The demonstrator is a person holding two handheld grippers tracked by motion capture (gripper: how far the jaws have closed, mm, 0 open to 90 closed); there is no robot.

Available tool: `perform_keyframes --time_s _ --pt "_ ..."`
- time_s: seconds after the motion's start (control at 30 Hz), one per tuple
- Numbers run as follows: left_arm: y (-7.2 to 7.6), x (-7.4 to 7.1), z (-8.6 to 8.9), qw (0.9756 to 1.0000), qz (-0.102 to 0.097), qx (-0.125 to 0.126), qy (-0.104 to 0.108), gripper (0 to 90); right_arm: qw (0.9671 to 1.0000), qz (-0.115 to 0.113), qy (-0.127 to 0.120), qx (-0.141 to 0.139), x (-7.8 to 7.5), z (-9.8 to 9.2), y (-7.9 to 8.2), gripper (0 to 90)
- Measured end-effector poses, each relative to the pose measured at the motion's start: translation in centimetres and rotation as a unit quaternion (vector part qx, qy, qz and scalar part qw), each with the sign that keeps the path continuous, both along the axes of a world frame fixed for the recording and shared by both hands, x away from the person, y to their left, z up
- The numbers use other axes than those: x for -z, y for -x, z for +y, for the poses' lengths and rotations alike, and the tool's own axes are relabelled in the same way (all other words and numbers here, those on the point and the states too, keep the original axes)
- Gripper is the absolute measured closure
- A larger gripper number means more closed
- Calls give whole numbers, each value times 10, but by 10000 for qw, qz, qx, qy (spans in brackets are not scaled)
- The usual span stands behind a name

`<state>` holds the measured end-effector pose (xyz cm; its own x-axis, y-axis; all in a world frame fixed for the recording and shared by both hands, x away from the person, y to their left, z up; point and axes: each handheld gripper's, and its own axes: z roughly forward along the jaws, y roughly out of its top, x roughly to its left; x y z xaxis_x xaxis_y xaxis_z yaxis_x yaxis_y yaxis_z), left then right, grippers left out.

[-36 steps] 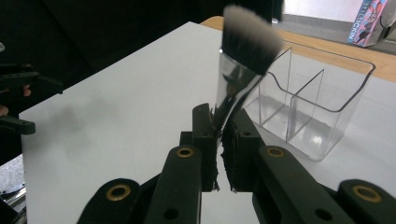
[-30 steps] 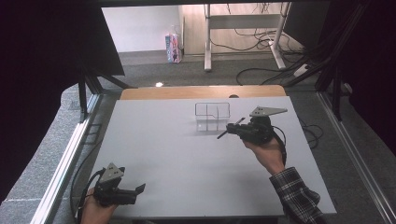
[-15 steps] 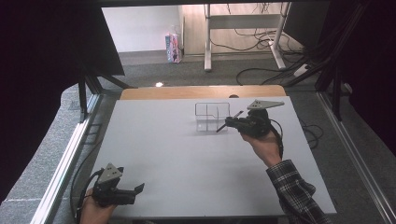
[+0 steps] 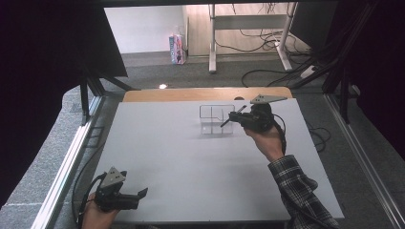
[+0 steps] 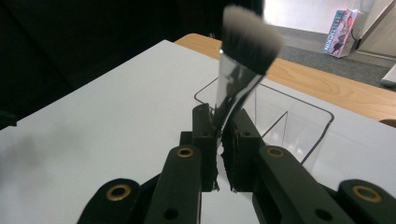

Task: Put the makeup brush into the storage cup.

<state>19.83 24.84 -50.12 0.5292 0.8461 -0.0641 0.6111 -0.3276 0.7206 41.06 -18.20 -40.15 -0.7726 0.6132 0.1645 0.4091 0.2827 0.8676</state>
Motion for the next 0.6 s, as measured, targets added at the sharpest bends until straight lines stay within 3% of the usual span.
perform_keyframes --time_s 0.6 --pt "0 0 0 10000 5 11 -3 26 9996 -93 79 254 -4 5 -20 835"
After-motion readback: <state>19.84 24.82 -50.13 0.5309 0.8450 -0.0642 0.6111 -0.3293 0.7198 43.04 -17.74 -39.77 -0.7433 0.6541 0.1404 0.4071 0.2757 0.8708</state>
